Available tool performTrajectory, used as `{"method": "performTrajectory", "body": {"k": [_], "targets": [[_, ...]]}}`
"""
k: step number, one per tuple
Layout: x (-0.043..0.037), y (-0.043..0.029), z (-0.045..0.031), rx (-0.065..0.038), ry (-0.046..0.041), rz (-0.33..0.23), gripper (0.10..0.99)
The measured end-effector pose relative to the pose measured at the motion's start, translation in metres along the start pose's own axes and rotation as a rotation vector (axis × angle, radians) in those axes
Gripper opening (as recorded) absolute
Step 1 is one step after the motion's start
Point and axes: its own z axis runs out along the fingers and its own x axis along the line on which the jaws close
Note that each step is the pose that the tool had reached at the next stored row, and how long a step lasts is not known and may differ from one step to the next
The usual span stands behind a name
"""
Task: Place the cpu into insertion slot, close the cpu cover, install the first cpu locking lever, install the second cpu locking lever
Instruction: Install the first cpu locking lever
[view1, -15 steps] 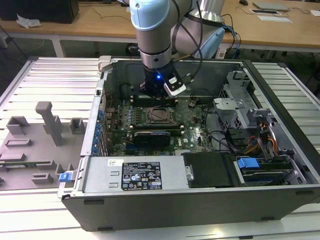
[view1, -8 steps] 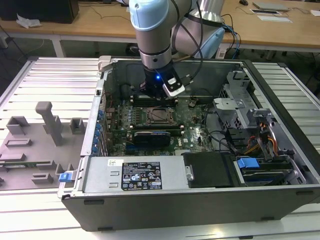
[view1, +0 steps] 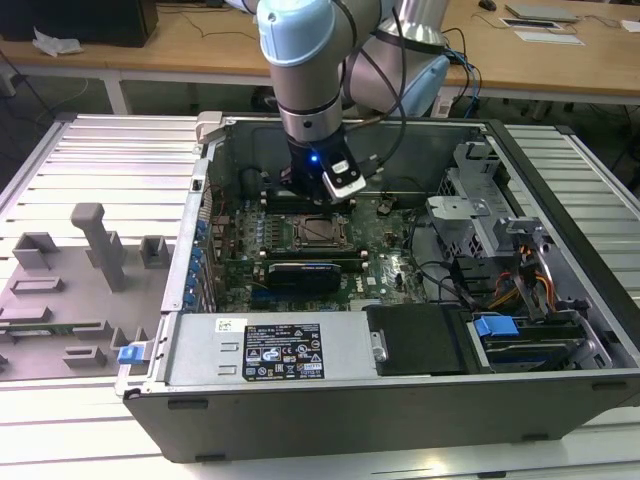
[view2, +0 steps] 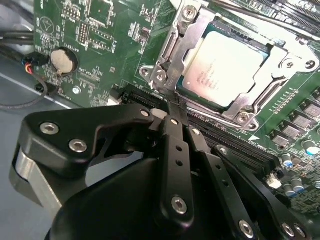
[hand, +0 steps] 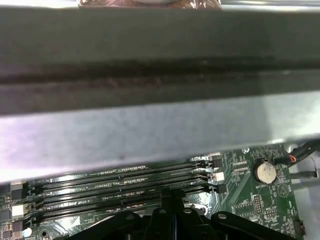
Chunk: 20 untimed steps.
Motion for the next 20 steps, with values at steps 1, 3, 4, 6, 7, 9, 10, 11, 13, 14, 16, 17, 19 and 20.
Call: {"method": "performTrajectory", "body": {"k": [1, 3, 4, 6, 7, 9, 10, 11, 13, 14, 16, 17, 19, 20], "targets": [[0.0001, -0.0001, 0.0005, 0.002, -0.0007, 0.004, 0.106], [0.0003, -0.0002, 0.0011, 0.005, -0.0023, 0.014, 0.106], [0.0003, -0.0002, 0.0011, 0.005, -0.0024, 0.014, 0.106], [0.0, 0.0002, -0.0004, 0.006, -0.0026, 0.015, 0.106], [-0.0006, 0.0008, -0.0035, 0.005, -0.0029, 0.015, 0.106], [-0.0014, 0.0015, -0.0078, 0.005, -0.0036, 0.015, 0.106], [-0.0018, 0.002, -0.01, 0.005, -0.0039, 0.015, 0.106], [-0.0022, 0.0023, -0.0117, 0.005, -0.0041, 0.015, 0.106], [-0.0028, 0.0028, -0.0148, 0.005, -0.0053, 0.015, 0.106], [-0.0028, 0.0029, -0.0151, 0.005, -0.0057, 0.015, 0.106], [-0.0002, 0.0041, -0.0154, 0.005, -0.0078, 0.016, 0.106], [0.0012, 0.0049, -0.0155, 0.005, -0.0082, 0.016, 0.106], [0.0042, 0.0071, -0.0156, 0.005, -0.0089, 0.016, 0.106], [0.0047, 0.0079, -0.0155, 0.005, -0.0089, 0.016, 0.106]]}}
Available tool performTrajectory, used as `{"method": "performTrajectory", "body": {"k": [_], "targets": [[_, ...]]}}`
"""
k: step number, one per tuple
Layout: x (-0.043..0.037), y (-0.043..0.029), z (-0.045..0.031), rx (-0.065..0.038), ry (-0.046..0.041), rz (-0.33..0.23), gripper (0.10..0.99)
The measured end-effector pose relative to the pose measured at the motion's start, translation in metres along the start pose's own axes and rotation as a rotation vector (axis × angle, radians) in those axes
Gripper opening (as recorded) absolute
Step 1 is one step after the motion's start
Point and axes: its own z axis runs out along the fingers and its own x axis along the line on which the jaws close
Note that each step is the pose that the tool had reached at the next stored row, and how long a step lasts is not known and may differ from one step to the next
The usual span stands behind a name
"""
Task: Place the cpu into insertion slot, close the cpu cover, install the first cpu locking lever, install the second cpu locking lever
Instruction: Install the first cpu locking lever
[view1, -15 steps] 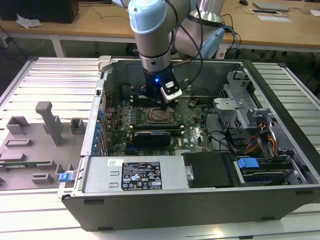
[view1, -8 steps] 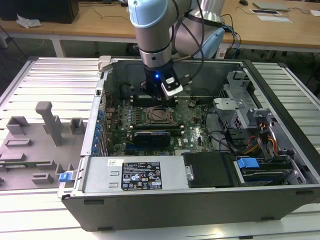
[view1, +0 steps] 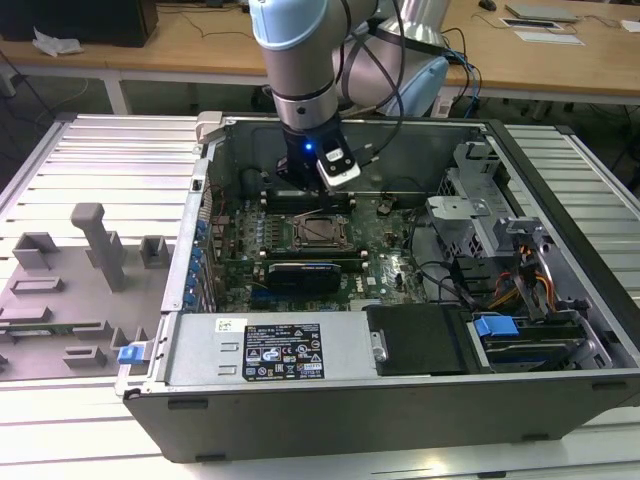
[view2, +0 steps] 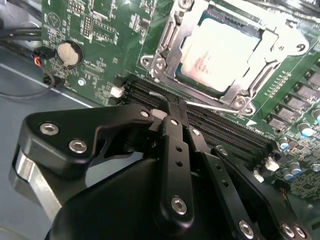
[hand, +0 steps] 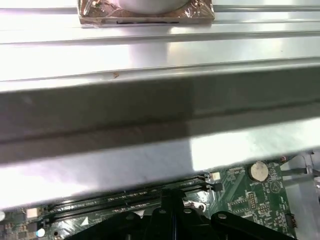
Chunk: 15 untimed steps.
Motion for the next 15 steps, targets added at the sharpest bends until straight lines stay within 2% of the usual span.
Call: {"method": "performTrajectory", "body": {"k": [9, 15], "targets": [[0.0013, 0.0001, 0.0053, 0.0, -0.0025, -0.001, 0.106], [0.0031, -0.0016, 0.0145, 0.004, -0.0035, -0.001, 0.106]]}}
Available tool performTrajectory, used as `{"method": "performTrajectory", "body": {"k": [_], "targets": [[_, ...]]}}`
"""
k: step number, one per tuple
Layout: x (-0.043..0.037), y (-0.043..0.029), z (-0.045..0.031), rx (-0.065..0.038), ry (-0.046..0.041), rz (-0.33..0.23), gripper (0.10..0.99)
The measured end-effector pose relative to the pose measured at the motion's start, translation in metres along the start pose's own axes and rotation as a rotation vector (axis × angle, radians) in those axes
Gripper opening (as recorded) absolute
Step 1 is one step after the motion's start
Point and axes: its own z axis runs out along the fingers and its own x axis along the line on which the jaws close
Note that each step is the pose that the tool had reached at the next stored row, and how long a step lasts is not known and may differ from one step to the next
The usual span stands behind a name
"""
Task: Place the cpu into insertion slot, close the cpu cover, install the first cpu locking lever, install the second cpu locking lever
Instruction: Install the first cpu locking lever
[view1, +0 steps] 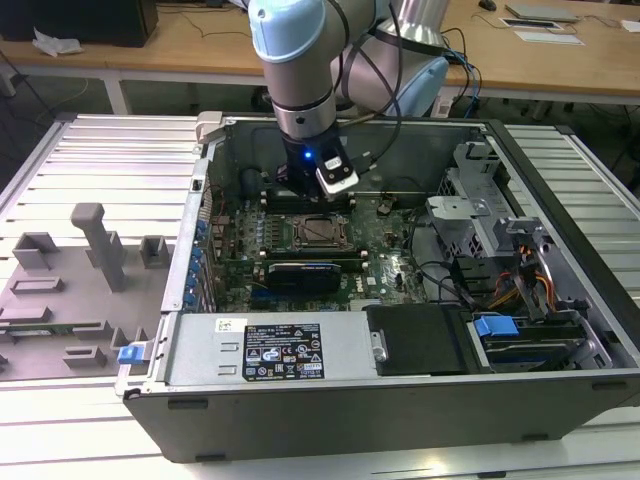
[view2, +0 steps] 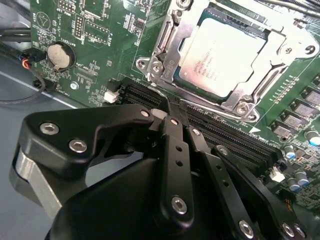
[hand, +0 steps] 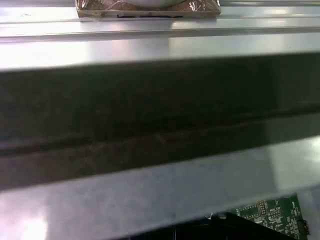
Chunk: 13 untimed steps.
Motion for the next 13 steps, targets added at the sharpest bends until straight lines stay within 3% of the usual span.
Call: {"method": "performTrajectory", "body": {"k": [9, 13], "targets": [[0.0002, -0.0002, 0.0013, 0.005, -0.0014, -0.001, 0.106], [-0.0014, 0.0012, -0.0068, 0.008, -0.002, 0.001, 0.106]]}}
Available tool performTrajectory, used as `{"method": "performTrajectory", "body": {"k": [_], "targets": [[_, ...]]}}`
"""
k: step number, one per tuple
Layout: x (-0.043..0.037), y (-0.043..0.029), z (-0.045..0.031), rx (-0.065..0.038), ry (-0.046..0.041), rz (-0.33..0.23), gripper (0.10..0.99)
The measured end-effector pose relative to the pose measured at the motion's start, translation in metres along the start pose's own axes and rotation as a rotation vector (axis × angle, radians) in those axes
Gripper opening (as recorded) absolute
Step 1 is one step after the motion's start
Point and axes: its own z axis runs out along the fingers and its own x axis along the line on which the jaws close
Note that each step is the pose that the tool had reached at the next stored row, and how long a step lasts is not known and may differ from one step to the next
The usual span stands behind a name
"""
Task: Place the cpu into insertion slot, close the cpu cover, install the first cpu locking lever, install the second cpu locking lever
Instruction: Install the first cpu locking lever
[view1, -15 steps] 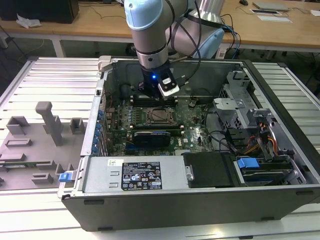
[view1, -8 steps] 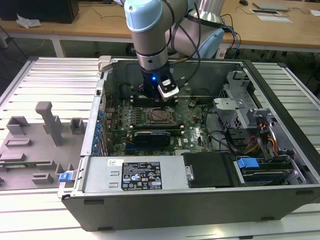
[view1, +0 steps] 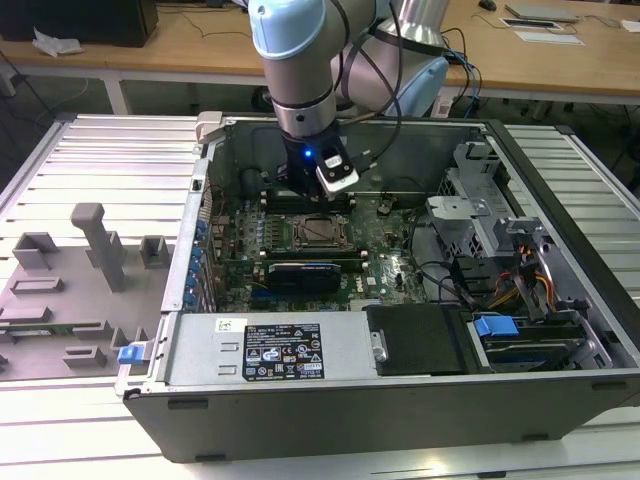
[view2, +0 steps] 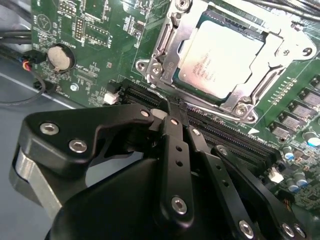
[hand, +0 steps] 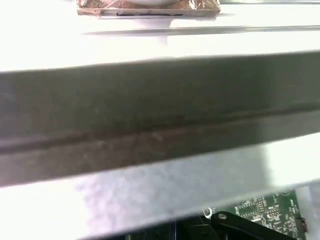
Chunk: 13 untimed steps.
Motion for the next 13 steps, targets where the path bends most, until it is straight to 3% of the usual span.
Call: {"method": "performTrajectory", "body": {"k": [3, 13], "targets": [[-0.0009, 0.0007, -0.0042, 0.0, -0.0006, 0.001, 0.106], [-0.0001, 0.0023, -0.002, 0.008, -0.0057, 0.019, 0.106]]}}
